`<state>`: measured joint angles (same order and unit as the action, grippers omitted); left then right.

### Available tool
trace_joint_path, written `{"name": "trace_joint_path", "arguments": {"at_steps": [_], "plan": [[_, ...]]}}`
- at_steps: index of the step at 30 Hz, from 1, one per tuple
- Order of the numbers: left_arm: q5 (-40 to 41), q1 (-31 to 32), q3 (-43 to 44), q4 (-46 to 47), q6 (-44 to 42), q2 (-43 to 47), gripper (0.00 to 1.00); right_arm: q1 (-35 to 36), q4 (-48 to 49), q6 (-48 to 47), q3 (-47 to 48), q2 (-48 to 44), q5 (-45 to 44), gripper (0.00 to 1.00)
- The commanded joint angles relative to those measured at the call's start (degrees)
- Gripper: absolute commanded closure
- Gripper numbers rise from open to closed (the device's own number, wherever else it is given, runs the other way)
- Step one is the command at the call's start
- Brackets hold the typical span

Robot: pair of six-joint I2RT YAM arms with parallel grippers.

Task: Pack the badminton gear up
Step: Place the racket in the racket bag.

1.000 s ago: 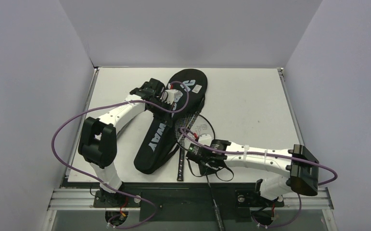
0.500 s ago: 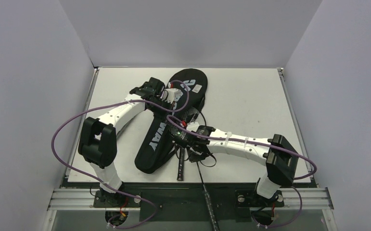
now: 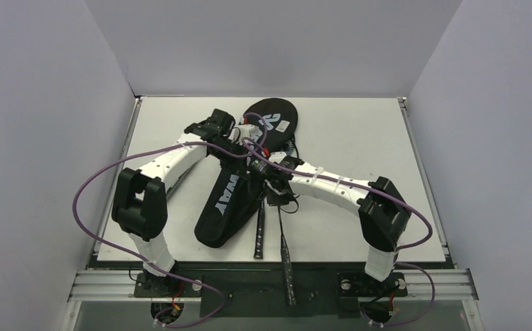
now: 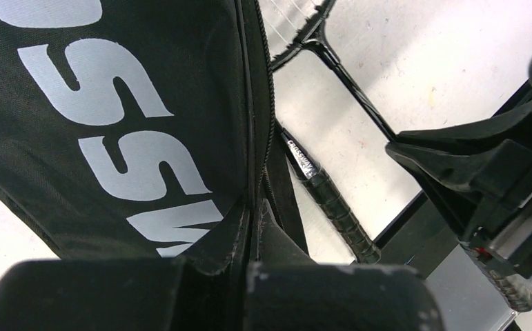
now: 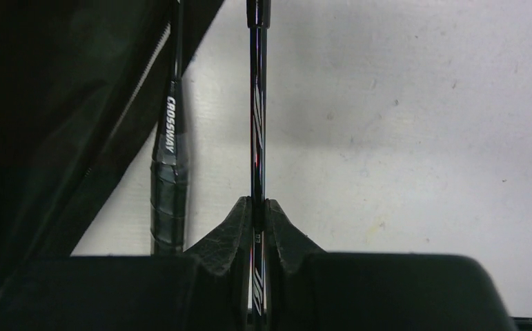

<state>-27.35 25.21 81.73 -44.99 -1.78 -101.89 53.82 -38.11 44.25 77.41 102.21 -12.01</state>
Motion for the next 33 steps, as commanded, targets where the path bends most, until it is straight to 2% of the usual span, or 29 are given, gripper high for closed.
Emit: {"name": "trace_joint_path", "arguments": {"at_steps": [1,10,24,33], "plan": [[-4.2,0.2,3.0,-1.6,-1.7,2.8,1.00,-1.3,2.6,-0.8,4.9,1.9,-0.7,1.00],[-4.4,1.0,4.0,-3.1,-2.0,2.1,1.00,-0.8,8.7,-0.2,8.2,6.6,2.7,1.00],[-4.7,1.6,4.2,-5.1,-2.6,2.1,1.00,-10.5,18.2,3.8,12.3,10.5,2.3,1.00],[-5.2,1.8,5.6,-7.1,-3.4,2.3,1.00,-13.3,26.7,4.6,11.5,14.0,5.7,1.00]]}}
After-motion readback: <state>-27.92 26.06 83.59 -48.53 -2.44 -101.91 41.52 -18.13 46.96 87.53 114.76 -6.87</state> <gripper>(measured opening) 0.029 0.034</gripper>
